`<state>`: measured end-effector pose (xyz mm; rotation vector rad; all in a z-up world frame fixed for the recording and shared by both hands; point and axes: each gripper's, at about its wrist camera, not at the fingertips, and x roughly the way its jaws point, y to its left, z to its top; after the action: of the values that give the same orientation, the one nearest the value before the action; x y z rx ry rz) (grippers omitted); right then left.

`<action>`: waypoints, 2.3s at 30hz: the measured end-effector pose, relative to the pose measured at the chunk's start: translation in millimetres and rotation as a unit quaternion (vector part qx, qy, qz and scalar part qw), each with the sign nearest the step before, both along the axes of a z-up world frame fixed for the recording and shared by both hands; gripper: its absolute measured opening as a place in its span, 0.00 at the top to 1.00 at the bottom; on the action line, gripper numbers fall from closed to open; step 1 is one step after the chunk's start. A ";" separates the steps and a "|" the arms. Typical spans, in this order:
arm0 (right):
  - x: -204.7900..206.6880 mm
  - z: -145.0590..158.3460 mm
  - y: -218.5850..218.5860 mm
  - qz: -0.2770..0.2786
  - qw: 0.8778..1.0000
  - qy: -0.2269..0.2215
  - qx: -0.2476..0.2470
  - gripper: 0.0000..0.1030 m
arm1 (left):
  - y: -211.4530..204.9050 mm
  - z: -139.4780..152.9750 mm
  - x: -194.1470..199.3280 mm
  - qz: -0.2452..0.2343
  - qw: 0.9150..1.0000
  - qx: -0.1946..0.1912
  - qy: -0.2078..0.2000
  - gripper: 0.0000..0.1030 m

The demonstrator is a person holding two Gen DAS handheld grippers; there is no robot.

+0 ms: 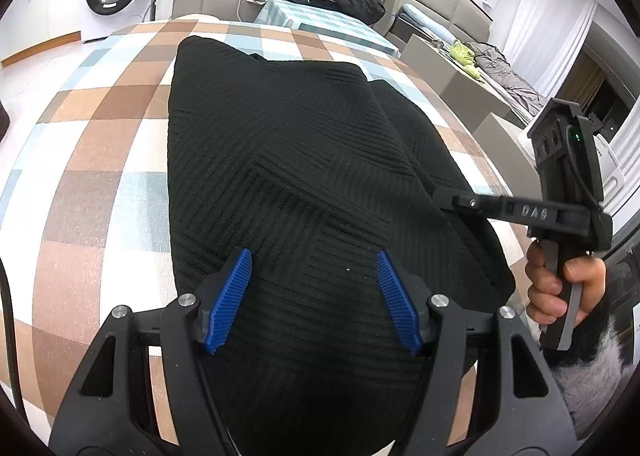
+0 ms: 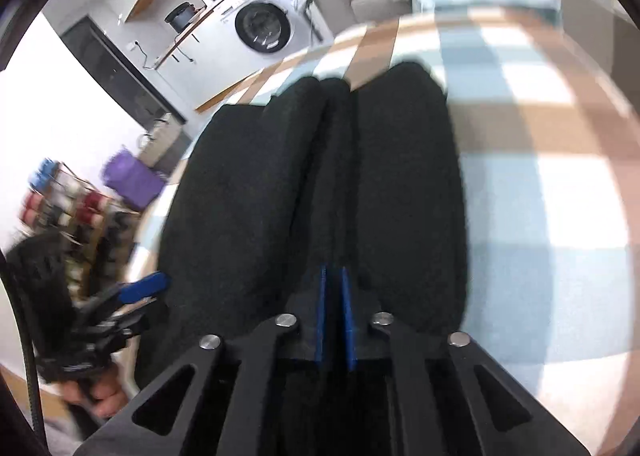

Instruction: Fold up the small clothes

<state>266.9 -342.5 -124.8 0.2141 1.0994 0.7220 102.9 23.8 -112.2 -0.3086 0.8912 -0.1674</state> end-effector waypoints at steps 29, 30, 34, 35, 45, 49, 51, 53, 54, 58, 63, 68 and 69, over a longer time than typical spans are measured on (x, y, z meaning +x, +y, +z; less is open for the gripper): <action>-1.1 70.6 19.6 -0.035 0.986 -0.142 -0.079 0.89 | 5.7 28.0 -1.2 -0.015 0.999 -0.034 -0.040 0.35; 6.4 57.6 17.3 -0.038 0.988 -0.119 -0.092 0.89 | 5.1 24.1 1.2 -0.013 0.999 -0.032 -0.034 0.35; 26.9 21.0 10.2 -0.045 0.993 -0.047 -0.100 0.82 | 5.0 12.1 2.3 0.006 1.000 -0.008 -0.018 0.35; 24.0 21.1 4.8 -0.046 0.995 -0.044 -0.082 0.78 | 6.6 10.2 0.8 0.008 1.000 -0.007 -0.016 0.35; -51.8 14.8 -49.9 -0.026 0.999 -0.009 0.023 0.69 | 9.2 1.7 -6.7 0.019 1.000 -0.008 -0.008 0.35; -64.3 27.9 -58.6 -0.051 0.997 -0.021 0.060 0.96 | 5.9 5.2 -4.1 0.016 1.000 -0.001 -0.010 0.35; -67.5 32.6 -64.0 -0.063 0.997 -0.018 0.047 0.96 | 5.7 5.9 -4.8 0.016 1.000 -0.001 -0.011 0.35; -64.3 17.3 -66.4 -0.074 0.997 0.017 0.019 0.96 | 5.4 4.8 -4.6 0.018 1.000 0.000 -0.008 0.35; -60.5 11.1 -66.8 -0.077 0.997 0.029 0.011 0.95 | 5.2 3.7 -4.4 0.019 1.000 0.003 -0.007 0.35; -62.2 9.4 -73.7 -0.090 0.995 0.036 0.015 0.87 | 6.1 1.0 -7.9 0.021 1.000 0.006 0.001 0.35; -80.8 33.0 -79.3 -0.100 0.995 -0.006 0.003 0.82 | 9.8 -3.4 -12.1 0.027 1.000 0.010 0.008 0.35; -91.6 54.7 -68.2 -0.073 0.997 -0.037 0.014 0.69 | 11.2 -2.8 -14.3 0.027 1.000 0.013 0.008 0.35; -93.1 53.8 -65.8 -0.064 0.997 -0.035 0.015 0.67 | 11.2 -2.3 -15.5 0.026 1.000 0.014 0.008 0.35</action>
<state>173.9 -408.3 -71.0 0.2802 1.0005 0.6272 87.5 35.0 -114.5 -0.3066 0.8993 -0.1050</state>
